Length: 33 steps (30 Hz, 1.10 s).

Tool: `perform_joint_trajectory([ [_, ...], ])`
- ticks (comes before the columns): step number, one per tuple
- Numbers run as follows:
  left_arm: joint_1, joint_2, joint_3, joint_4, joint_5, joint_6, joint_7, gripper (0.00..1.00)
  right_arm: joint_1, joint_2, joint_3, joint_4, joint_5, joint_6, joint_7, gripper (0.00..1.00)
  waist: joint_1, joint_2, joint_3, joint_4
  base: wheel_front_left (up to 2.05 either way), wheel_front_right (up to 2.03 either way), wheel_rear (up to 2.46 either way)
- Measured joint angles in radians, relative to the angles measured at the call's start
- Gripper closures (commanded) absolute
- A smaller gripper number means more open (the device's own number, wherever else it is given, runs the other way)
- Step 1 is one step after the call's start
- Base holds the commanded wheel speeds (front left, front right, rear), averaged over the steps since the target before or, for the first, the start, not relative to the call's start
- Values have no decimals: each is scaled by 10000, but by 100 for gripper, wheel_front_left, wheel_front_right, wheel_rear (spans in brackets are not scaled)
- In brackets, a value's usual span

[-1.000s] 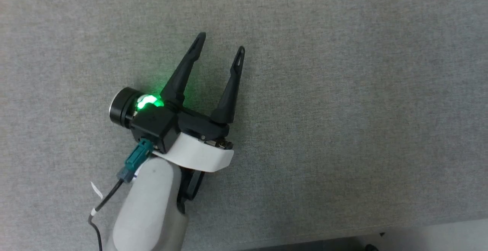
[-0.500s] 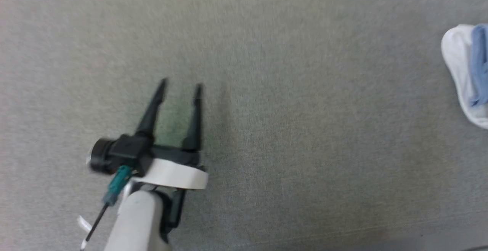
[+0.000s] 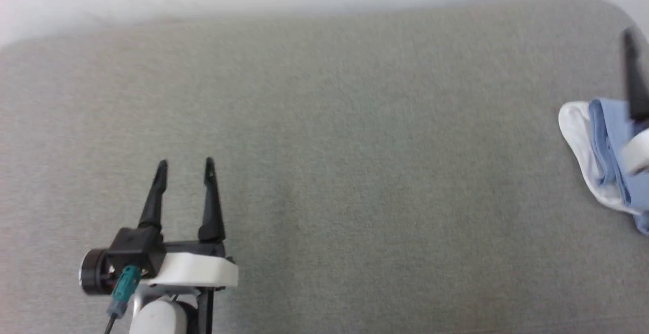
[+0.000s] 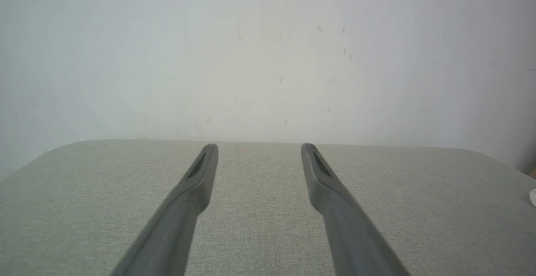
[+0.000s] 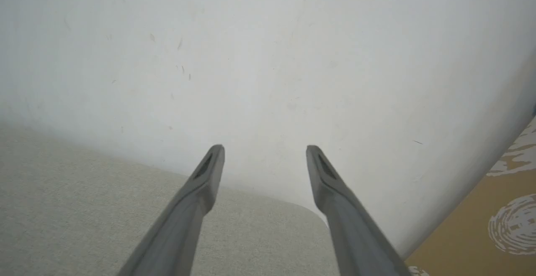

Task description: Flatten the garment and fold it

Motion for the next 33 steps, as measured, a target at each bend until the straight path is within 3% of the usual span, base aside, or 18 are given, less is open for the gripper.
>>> perform_joint_trajectory([
  [7, 492, 10, 297, -263, 111, 130, 0, 0, 1873, 1503, -56, -1198, -523, 0, -497, 0, 1, 1, -720, 498, 0, 0, 0],
  [15, 1016, 8, 278, -151, 230, 128, 0, 0, 3865, 3373, -215, -1611, -1175, 0, -1333, 0, 2, 0, -1200, 964, 0, 0, 0],
  [21, 1159, 10, 169, -222, 276, 211, 0, 0, 4931, 3873, -282, -1605, -1214, 0, -1722, 0, 3, 1, -1431, 1090, 0, 0, 0],
  [33, 1617, 8, 65, 127, 157, 188, 0, 0, 5441, 3944, -127, -1666, -646, 0, -1910, 0, 2, 0, -1880, 1155, 0, 0, 0],
])
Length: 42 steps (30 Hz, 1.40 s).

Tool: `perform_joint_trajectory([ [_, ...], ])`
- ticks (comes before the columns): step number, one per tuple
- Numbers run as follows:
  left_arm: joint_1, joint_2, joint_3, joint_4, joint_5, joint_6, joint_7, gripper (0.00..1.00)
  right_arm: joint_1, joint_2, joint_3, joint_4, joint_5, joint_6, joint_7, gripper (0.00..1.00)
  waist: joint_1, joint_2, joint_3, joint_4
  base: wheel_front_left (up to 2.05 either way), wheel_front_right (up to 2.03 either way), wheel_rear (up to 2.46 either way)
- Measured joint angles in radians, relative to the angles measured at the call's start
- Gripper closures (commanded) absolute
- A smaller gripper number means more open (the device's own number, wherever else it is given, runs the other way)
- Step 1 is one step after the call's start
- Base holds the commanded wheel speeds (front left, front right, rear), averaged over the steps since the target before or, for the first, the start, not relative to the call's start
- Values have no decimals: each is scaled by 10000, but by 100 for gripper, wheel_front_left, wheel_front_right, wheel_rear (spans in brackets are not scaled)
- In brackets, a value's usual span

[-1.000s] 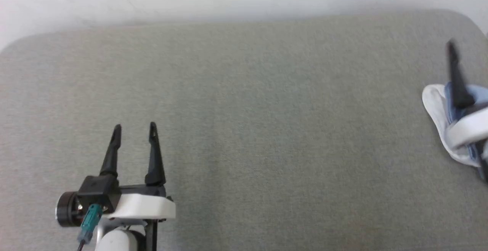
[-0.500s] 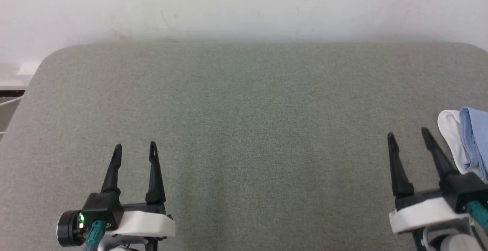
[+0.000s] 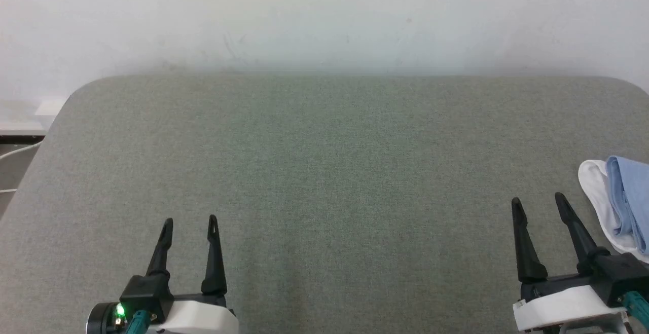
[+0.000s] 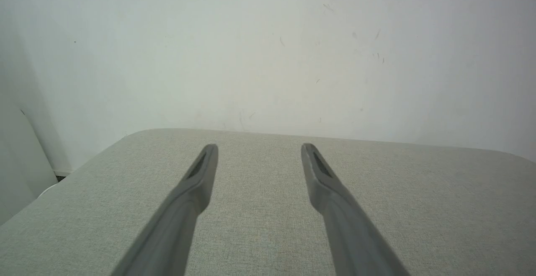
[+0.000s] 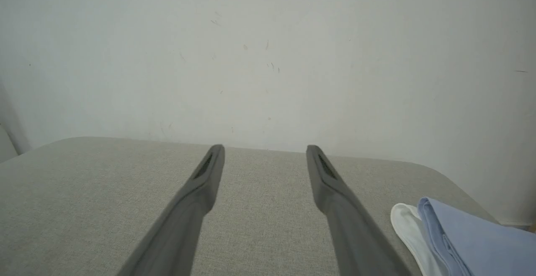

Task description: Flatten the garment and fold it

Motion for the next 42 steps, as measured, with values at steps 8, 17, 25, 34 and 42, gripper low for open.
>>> perform_joint_trajectory([
  [8, 27, 0, -79, 222, -2, -178, 0, 0, 63, 0, -17, -205, 102, 0, -4, 0, 1, 0, -98, 74, 0, 0, 0],
  [17, 33, -23, -88, 242, -46, -253, 35, 100, 58, -10, -35, -209, 132, 0, 23, 100, 1, 0, -93, 75, 0, 0, 0],
  [25, 20, -23, -75, 236, -25, -253, 182, 100, 55, -10, -17, -201, 119, 0, 199, 100, 1, 0, -71, 29, 0, 0, 0],
  [34, -3, -21, -54, 217, 15, -257, 403, 100, 44, -10, 17, -196, 46, 0, 372, 100, 1, 0, -48, -22, 0, 0, 0],
  [42, -10, -21, -33, 196, 59, -257, 537, 100, 5, -10, 52, -188, 33, 0, 545, 100, 1, 0, -27, -67, 0, 0, 0],
])
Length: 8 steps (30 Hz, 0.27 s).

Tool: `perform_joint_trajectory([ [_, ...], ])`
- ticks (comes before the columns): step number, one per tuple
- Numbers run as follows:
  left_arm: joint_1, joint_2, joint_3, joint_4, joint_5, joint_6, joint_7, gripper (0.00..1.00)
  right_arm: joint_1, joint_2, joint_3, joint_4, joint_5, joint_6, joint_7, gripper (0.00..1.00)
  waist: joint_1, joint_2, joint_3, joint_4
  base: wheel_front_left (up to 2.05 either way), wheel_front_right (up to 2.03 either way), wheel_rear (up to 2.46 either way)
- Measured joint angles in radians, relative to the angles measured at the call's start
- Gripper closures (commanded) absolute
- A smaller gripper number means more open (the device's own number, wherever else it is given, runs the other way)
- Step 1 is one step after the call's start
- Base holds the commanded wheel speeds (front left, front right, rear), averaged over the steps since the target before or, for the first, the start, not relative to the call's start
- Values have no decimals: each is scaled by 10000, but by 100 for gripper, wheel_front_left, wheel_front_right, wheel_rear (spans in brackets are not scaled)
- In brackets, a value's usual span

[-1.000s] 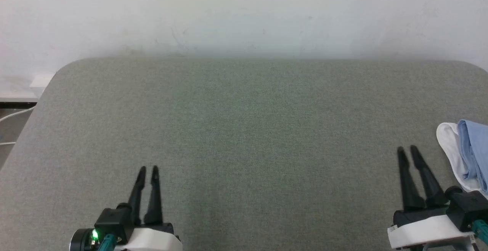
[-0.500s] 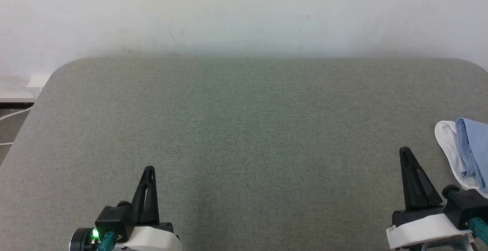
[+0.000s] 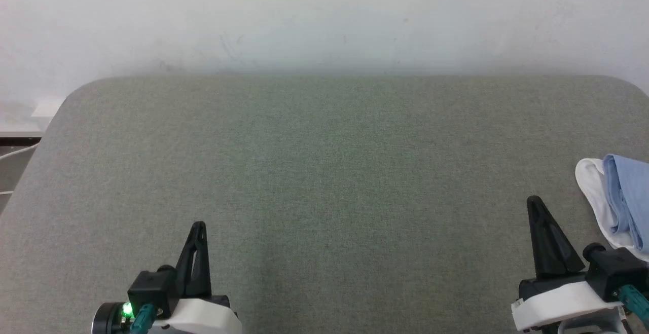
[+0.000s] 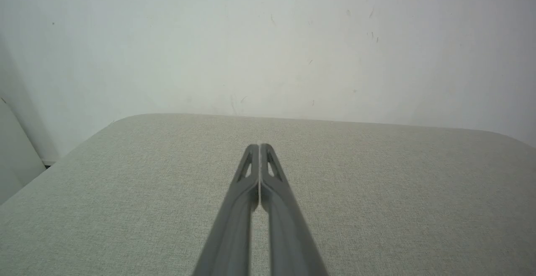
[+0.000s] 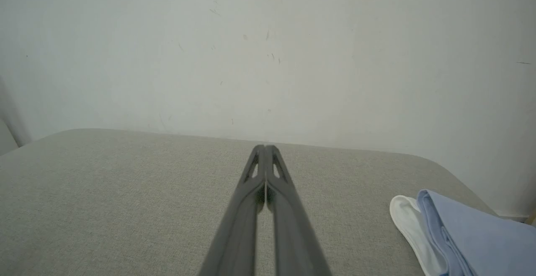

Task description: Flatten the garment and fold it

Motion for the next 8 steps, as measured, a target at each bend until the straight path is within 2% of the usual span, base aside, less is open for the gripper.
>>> perform_joint_trajectory([
  [8, -18, 0, 17, -21, 48, 0, 184, 100, -69, 0, 46, 8, -21, 0, 173, 100, 0, 0, 21, -45, 0, 0, 0],
])
